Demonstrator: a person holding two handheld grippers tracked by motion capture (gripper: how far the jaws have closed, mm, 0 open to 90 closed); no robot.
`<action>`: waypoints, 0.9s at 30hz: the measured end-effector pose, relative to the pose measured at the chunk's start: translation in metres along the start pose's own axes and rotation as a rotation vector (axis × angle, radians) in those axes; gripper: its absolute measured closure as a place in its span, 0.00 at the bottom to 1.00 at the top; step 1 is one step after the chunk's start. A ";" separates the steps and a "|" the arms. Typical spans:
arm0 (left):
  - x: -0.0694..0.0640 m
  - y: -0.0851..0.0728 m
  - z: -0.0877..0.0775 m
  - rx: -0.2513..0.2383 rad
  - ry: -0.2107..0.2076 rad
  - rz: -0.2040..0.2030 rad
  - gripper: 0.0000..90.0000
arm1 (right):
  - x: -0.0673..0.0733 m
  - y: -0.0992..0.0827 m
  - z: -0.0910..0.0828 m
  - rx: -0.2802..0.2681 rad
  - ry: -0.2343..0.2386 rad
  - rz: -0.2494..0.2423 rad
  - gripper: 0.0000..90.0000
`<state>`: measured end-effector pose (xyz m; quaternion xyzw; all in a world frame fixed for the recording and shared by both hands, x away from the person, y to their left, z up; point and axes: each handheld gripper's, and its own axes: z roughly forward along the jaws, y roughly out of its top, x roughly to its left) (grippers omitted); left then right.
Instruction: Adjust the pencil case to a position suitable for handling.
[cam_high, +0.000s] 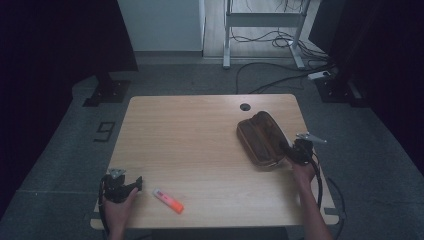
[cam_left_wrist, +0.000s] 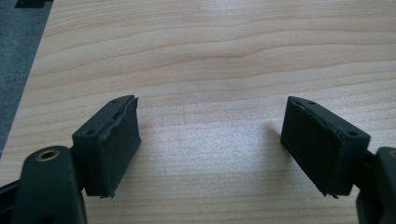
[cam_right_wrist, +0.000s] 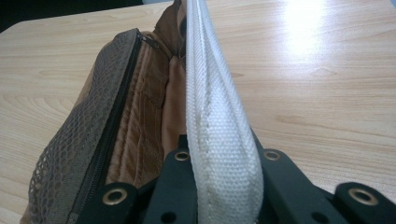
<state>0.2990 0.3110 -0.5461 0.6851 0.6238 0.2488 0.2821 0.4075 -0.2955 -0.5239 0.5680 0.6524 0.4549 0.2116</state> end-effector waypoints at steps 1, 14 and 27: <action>0.000 0.000 0.000 0.000 0.000 0.000 0.21 | 0.001 0.000 0.000 -0.007 0.000 -0.002 0.91; 0.000 0.000 0.000 -0.001 -0.003 0.003 0.21 | 0.005 0.004 -0.011 -0.043 0.014 -0.005 0.92; 0.000 0.000 0.001 -0.001 -0.004 0.005 0.21 | 0.008 0.006 -0.017 -0.081 0.044 -0.019 0.93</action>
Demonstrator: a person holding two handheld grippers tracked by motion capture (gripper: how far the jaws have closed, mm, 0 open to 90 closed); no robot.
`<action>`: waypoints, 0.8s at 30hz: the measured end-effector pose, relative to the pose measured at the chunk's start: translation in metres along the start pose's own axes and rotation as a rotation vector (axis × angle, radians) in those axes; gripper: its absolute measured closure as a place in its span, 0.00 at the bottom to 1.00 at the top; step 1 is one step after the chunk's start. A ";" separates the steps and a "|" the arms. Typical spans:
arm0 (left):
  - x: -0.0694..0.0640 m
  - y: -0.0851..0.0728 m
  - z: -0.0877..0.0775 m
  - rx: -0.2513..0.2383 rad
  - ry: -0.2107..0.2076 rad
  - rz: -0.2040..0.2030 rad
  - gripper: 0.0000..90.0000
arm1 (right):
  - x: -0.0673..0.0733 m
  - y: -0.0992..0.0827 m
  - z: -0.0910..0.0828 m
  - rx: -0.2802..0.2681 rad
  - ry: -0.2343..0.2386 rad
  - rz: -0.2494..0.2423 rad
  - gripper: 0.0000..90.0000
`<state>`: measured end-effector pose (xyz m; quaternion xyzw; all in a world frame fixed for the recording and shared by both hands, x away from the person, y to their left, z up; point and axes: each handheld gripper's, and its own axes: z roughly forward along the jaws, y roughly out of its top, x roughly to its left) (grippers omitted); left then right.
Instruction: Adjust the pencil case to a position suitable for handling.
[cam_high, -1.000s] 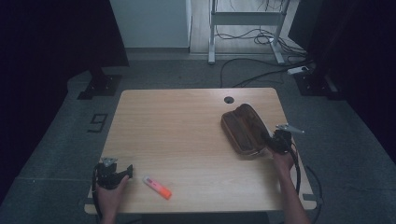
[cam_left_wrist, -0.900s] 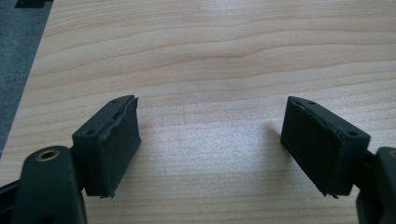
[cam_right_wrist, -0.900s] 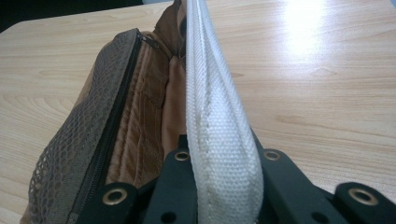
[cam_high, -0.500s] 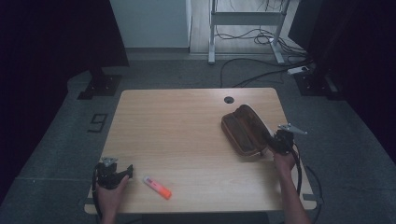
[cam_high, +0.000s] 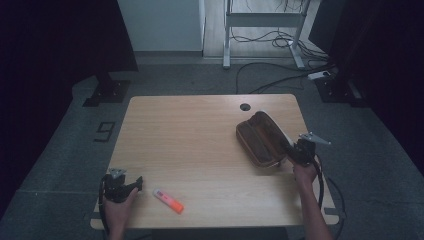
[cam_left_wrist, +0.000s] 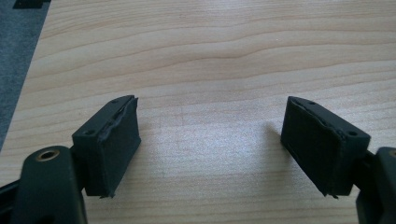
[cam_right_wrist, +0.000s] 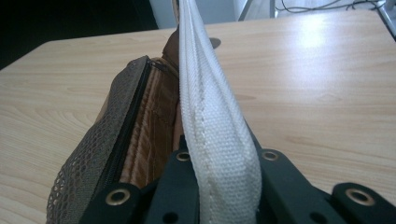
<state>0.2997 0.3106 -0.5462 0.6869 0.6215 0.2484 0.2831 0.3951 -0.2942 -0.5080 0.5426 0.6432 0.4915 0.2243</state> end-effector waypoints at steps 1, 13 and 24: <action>0.000 0.000 0.000 0.000 0.000 0.000 0.21 | 0.001 0.000 -0.001 -0.004 -0.001 -0.001 0.93; 0.000 0.000 0.000 0.000 -0.001 0.001 0.21 | 0.003 0.005 -0.009 -0.044 0.045 0.004 0.93; 0.000 0.000 0.000 -0.001 -0.001 0.002 0.21 | 0.009 0.008 -0.013 -0.055 0.090 -0.010 0.93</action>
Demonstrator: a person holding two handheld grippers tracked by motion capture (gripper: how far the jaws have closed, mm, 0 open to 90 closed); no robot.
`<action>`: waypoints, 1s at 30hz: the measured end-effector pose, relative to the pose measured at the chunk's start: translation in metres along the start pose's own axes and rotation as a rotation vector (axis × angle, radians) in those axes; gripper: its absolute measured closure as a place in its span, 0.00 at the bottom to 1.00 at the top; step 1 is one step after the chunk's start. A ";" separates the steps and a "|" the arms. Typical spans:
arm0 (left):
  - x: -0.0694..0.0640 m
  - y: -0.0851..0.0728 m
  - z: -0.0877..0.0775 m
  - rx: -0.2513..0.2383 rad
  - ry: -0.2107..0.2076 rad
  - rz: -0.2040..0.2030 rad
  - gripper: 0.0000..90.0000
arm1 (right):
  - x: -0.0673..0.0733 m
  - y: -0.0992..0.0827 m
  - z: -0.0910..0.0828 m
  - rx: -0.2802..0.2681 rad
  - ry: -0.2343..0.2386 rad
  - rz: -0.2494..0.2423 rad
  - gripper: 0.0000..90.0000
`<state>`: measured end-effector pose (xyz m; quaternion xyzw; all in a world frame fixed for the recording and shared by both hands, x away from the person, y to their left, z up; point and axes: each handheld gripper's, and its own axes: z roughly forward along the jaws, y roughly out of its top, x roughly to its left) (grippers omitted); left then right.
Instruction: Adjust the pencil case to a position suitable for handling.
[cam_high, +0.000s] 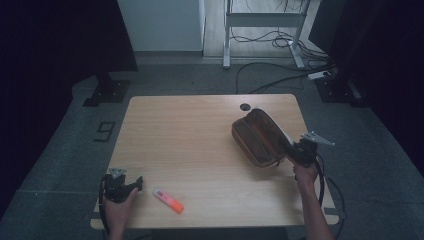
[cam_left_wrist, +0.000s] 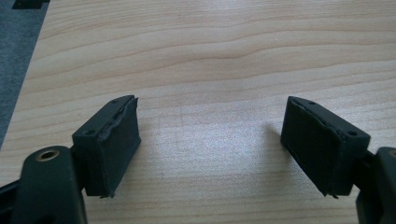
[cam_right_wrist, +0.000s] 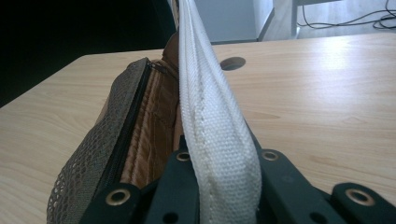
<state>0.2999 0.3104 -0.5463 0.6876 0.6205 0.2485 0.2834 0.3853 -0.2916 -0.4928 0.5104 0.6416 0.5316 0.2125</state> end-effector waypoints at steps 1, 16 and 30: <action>0.000 0.000 0.000 0.000 0.000 0.000 0.21 | 0.001 0.001 0.000 -0.001 0.004 -0.003 0.93; 0.000 0.000 0.000 0.001 -0.001 0.002 0.21 | 0.019 0.005 -0.002 -0.015 0.073 -0.028 0.93; 0.000 0.000 0.000 0.001 -0.002 0.003 0.21 | 0.040 0.006 -0.001 -0.011 0.147 -0.060 0.93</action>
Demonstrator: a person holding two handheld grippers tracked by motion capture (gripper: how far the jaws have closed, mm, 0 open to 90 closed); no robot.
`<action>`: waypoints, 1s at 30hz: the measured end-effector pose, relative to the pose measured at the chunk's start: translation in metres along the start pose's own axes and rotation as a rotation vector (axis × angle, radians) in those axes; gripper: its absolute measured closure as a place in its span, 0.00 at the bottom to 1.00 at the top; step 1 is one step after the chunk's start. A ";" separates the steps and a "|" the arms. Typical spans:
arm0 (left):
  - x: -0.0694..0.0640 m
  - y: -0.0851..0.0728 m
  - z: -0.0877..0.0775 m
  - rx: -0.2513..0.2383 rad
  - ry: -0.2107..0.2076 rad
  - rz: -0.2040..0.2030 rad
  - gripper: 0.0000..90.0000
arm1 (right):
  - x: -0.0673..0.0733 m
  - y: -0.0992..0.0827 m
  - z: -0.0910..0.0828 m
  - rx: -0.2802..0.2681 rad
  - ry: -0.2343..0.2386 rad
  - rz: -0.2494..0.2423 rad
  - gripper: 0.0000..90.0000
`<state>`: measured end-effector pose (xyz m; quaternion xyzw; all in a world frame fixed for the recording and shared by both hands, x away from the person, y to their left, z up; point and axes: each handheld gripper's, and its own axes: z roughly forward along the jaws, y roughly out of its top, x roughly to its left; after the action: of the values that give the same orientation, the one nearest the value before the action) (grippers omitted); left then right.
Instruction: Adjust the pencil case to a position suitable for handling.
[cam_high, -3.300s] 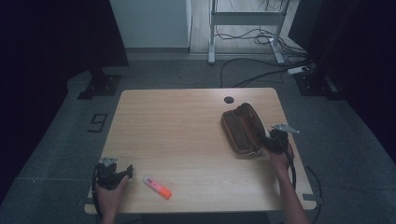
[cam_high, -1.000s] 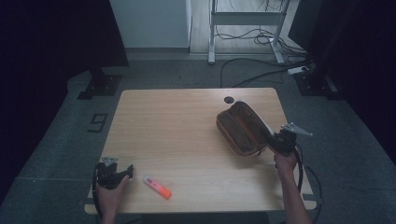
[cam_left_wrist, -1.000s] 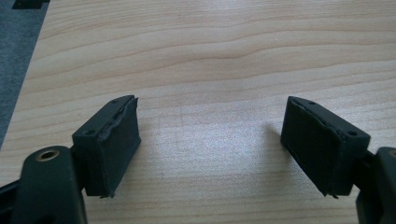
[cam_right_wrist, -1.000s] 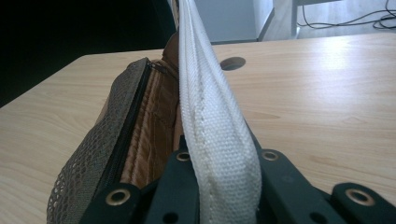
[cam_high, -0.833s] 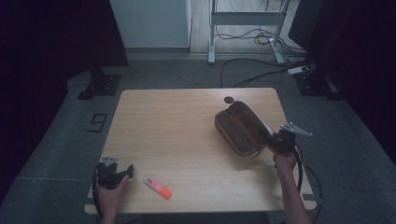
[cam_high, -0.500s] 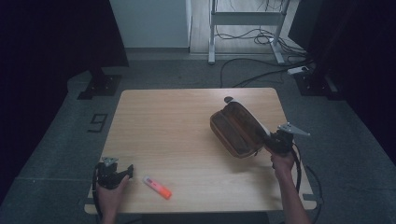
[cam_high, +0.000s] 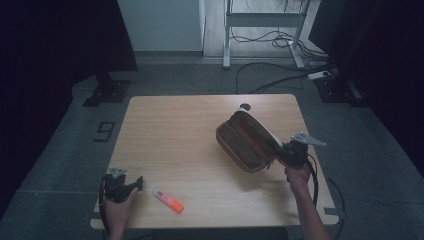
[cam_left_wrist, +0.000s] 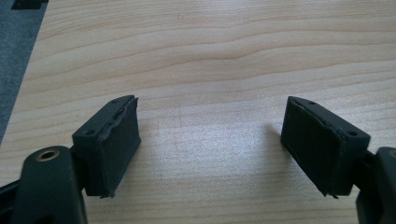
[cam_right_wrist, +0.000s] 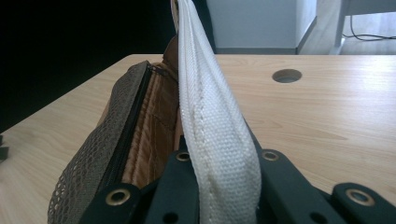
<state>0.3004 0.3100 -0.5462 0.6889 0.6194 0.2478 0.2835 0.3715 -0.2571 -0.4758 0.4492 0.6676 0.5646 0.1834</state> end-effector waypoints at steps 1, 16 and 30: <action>0.000 0.000 0.000 0.000 0.000 0.000 0.21 | 0.002 0.000 0.000 0.002 0.004 -0.005 0.93; 0.000 0.000 0.000 0.000 -0.002 0.001 0.21 | 0.018 -0.001 0.007 0.020 0.073 -0.017 0.93; 0.000 0.000 0.000 0.000 -0.002 0.001 0.21 | 0.028 -0.002 0.010 0.011 0.142 -0.029 0.93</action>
<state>0.3007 0.3096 -0.5462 0.6895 0.6187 0.2474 0.2839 0.3632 -0.2282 -0.4727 0.3991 0.6884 0.5889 0.1413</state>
